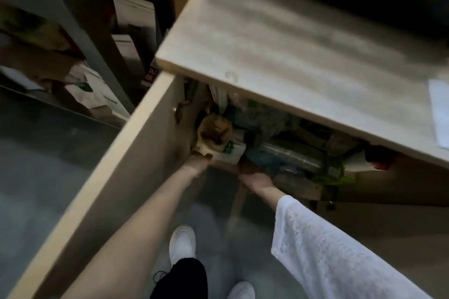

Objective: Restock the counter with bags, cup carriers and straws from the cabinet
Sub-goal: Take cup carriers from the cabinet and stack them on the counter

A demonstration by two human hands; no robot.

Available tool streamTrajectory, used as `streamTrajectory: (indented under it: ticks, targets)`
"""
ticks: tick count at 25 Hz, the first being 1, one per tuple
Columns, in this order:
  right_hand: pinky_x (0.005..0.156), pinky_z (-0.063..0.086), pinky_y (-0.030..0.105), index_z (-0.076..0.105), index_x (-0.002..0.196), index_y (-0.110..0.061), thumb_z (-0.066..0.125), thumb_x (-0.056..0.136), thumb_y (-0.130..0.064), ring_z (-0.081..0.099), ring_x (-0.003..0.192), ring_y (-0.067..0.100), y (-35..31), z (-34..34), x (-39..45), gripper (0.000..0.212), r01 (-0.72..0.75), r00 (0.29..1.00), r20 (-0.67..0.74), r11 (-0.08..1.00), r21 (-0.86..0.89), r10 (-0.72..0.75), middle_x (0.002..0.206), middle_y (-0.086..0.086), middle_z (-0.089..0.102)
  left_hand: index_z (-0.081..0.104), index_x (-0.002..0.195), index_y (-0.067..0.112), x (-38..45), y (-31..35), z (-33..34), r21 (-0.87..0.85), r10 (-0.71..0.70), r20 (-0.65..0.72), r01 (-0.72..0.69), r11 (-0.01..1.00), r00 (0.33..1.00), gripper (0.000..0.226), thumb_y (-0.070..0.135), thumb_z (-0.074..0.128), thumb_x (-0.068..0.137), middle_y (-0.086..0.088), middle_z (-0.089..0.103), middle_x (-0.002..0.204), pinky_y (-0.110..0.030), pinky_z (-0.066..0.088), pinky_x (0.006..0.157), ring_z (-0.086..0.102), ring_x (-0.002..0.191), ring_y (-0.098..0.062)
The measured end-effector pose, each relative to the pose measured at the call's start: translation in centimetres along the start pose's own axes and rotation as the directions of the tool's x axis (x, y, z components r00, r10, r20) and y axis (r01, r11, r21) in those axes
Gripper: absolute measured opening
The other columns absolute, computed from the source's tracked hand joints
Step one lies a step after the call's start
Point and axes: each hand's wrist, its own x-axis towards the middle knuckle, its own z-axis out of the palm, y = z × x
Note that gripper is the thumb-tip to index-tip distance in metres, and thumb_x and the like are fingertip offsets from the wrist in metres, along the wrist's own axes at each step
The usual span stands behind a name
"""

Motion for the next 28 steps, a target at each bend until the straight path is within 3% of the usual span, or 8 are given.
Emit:
streamTrajectory:
  ticks: [2, 5, 8, 10, 15, 19, 24, 28]
  targets:
    - [0.103, 0.04, 0.031, 0.052, 0.134, -0.006, 0.048, 0.099, -0.026, 0.05, 0.127, 0.031, 0.5, 0.8, 3.2, 0.04, 0.101, 0.995, -0.007, 0.994, -0.046, -0.101, 0.136, 0.014, 0.053, 0.037, 0.144, 0.009, 2.9, -1.5, 0.2, -0.078, 0.013, 0.0, -0.013, 0.997, 1.0, 0.051, 0.032, 0.046, 0.099, -0.015, 0.048, 0.141, -0.033, 0.046, 0.088, 0.05, 0.124, -0.031]
    - [0.094, 0.045, 0.018, 0.057, 0.128, -0.007, 0.052, 0.097, -0.025, 0.053, 0.124, 0.031, -0.1, 1.3, 7.6, 0.036, 0.153, 0.988, -0.013, 0.988, 0.007, -0.153, 0.133, 0.014, 0.056, 0.037, 0.143, 0.01, 7.0, -2.3, 0.5, -0.225, -0.005, -0.026, -0.001, 0.974, 1.0, 0.054, 0.037, 0.047, 0.098, -0.012, 0.052, 0.124, -0.038, 0.048, 0.091, 0.055, 0.108, -0.027]
    - [0.102, 0.047, 0.045, 0.052, 0.13, -0.007, 0.054, 0.094, -0.027, 0.055, 0.121, 0.038, -0.5, 2.2, 10.6, 0.042, 0.174, 0.984, -0.054, 0.97, 0.172, -0.167, 0.132, 0.02, 0.056, 0.042, 0.138, 0.012, 10.3, -1.9, 0.8, -0.311, -0.014, -0.008, 0.01, 0.95, 1.0, 0.049, 0.041, 0.045, 0.099, -0.007, 0.052, 0.122, -0.035, 0.047, 0.083, 0.052, 0.102, -0.02]
    - [0.102, 0.046, 0.045, 0.044, 0.138, -0.006, 0.055, 0.094, -0.03, 0.054, 0.122, 0.036, -1.3, 2.8, 12.0, 0.051, 0.225, 0.974, -0.024, 0.954, 0.198, -0.225, 0.137, 0.019, 0.051, 0.043, 0.137, 0.014, 12.2, -1.5, 0.8, -0.338, 0.024, -0.012, -0.027, 0.941, 1.0, 0.049, 0.044, 0.046, 0.098, -0.007, 0.052, 0.134, -0.032, 0.048, 0.073, 0.053, 0.103, -0.02]
    - [0.072, 0.054, 0.038, 0.043, 0.137, -0.011, 0.046, 0.099, -0.039, 0.059, 0.116, 0.032, -5.2, 3.1, 14.2, 0.048, 0.07, 0.993, 0.026, 0.768, 0.636, -0.112, 0.121, 0.005, 0.054, 0.039, 0.142, 0.014, 14.8, -1.0, 0.9, -0.443, 0.069, -0.026, -0.073, 0.893, 0.997, 0.052, 0.041, 0.046, 0.098, -0.01, 0.052, 0.139, -0.025, 0.05, 0.063, 0.055, 0.105, -0.02]
    - [0.067, 0.055, 0.032, 0.048, 0.133, -0.005, 0.054, 0.097, -0.031, 0.062, 0.114, 0.032, -5.8, 3.4, 14.9, 0.045, 0.071, 0.994, 0.018, 0.789, 0.611, -0.104, 0.128, 0.016, 0.06, 0.034, 0.145, 0.013, 15.6, -1.2, 1.2, -0.494, 0.082, -0.045, -0.094, 0.865, 0.996, 0.049, 0.03, 0.046, 0.1, -0.011, 0.05, 0.138, -0.025, 0.05, 0.069, 0.055, 0.108, -0.022]
    - [0.069, 0.054, 0.032, 0.049, 0.131, -0.005, 0.054, 0.098, -0.025, 0.061, 0.116, 0.034, -6.0, 2.9, 14.6, 0.039, 0.074, 0.992, 0.033, 0.797, 0.599, -0.118, 0.132, 0.016, 0.057, 0.043, 0.139, 0.009, 15.2, -0.7, 1.0, -0.546, 0.053, -0.066, -0.08, 0.834, 0.996, 0.042, 0.022, 0.048, 0.099, -0.016, 0.051, 0.138, -0.028, 0.051, 0.069, 0.056, 0.093, -0.017]
    - [0.054, 0.055, 0.021, 0.052, 0.124, -0.008, 0.055, 0.098, -0.023, 0.063, 0.114, 0.033, -6.0, 2.5, 13.8, 0.03, 0.098, 0.991, 0.025, 0.825, 0.557, -0.134, 0.131, 0.016, 0.059, 0.051, 0.126, 0.01, 14.1, 0.0, 0.9, -0.54, 0.048, -0.067, -0.077, 0.838, 0.997, 0.029, 0.018, 0.046, 0.099, -0.009, 0.054, 0.114, -0.027, 0.05, 0.065, 0.055, 0.082, -0.012]
